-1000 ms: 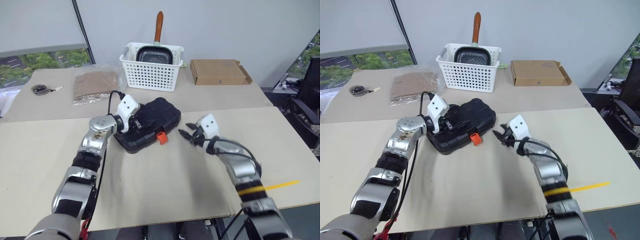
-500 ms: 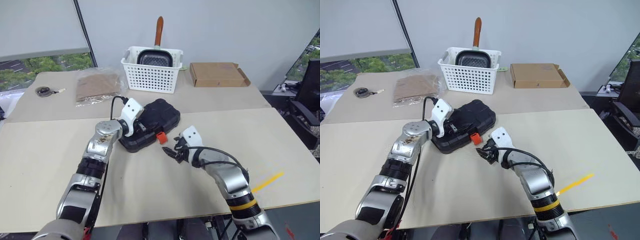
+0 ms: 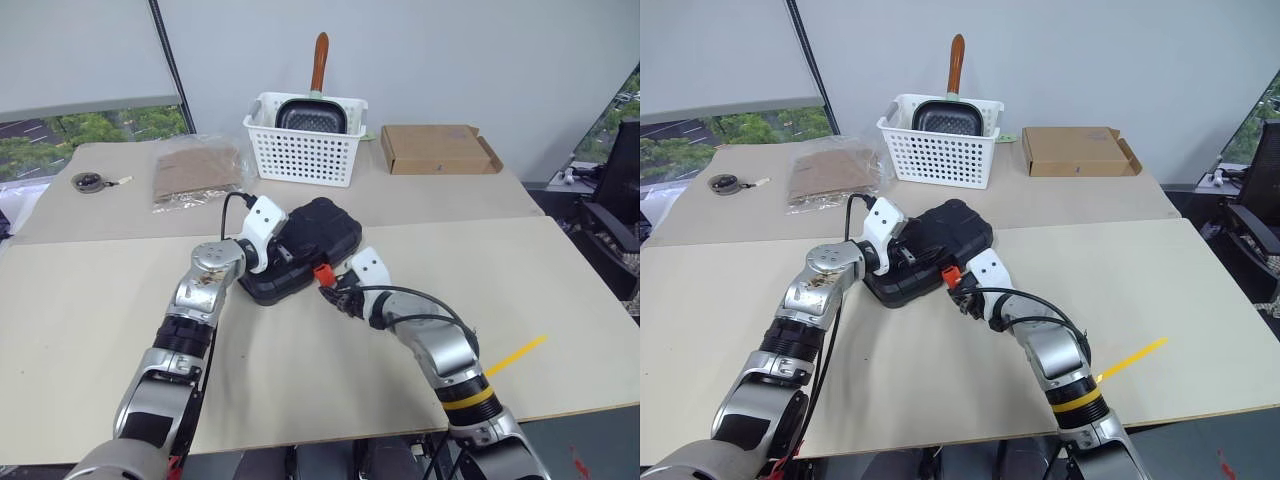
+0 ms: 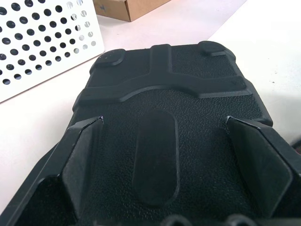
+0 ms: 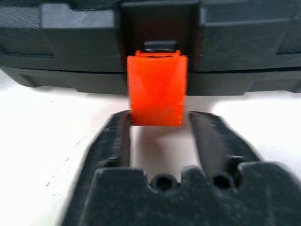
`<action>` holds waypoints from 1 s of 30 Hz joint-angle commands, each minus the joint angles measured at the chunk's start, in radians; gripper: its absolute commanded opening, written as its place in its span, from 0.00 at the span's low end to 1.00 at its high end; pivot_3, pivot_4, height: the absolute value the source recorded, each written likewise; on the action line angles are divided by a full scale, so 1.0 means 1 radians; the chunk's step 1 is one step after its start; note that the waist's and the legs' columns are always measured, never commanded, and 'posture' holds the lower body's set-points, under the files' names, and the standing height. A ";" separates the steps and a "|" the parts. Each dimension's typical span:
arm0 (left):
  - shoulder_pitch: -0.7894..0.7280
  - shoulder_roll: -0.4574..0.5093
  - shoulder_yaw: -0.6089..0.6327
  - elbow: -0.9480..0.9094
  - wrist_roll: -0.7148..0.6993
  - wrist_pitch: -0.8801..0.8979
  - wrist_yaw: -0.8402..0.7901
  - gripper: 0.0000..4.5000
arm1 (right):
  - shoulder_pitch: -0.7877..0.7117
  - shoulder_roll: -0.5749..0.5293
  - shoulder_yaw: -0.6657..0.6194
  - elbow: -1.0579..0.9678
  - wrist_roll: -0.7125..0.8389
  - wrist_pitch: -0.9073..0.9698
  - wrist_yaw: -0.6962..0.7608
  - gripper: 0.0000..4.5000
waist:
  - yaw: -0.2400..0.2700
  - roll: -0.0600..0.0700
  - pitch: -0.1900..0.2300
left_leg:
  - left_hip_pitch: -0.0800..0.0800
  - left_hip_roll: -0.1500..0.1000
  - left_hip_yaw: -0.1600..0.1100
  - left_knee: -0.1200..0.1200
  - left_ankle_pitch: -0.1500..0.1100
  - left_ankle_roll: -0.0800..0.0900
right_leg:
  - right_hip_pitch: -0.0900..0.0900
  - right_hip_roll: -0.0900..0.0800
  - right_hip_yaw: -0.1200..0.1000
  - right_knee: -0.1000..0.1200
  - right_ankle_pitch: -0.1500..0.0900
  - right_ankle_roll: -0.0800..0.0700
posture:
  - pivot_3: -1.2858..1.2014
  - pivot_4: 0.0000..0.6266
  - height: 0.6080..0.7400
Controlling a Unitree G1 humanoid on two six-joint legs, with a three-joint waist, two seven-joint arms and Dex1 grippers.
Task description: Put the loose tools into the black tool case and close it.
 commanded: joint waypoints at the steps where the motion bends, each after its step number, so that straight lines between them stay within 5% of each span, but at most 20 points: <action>1: 0.035 0.004 -0.029 0.053 0.031 0.041 0.004 1.00 | -0.010 0.009 -0.005 -0.049 -0.013 -0.039 -0.022 0.27 | 0.000 0.000 0.000 | 0.000 0.000 0.000 0.000 0.000 0.000 | 0.000 0.000 0.000 0.000 0.000 0.000 | 0.52 0.24 0.70; 21: 0.032 -0.003 -0.046 0.071 0.032 0.032 -0.021 1.00 | -0.006 0.045 -0.053 0.074 -0.033 -0.361 -0.053 0.27 | 0.001 0.000 0.000 | -0.002 0.000 0.000 0.000 -0.003 -0.005 | -0.002 0.000 0.000 -0.001 0.000 0.000 | 0.52 0.24 0.70; 30: 0.042 -0.002 -0.050 0.061 0.033 0.036 -0.032 1.00 | -0.046 0.043 -0.036 0.098 -0.051 -0.338 -0.047 0.27 | 0.000 0.000 0.000 | -0.002 0.000 0.000 0.000 -0.003 -0.005 | -0.001 0.000 0.000 -0.003 0.000 0.000 | 0.52 0.24 0.70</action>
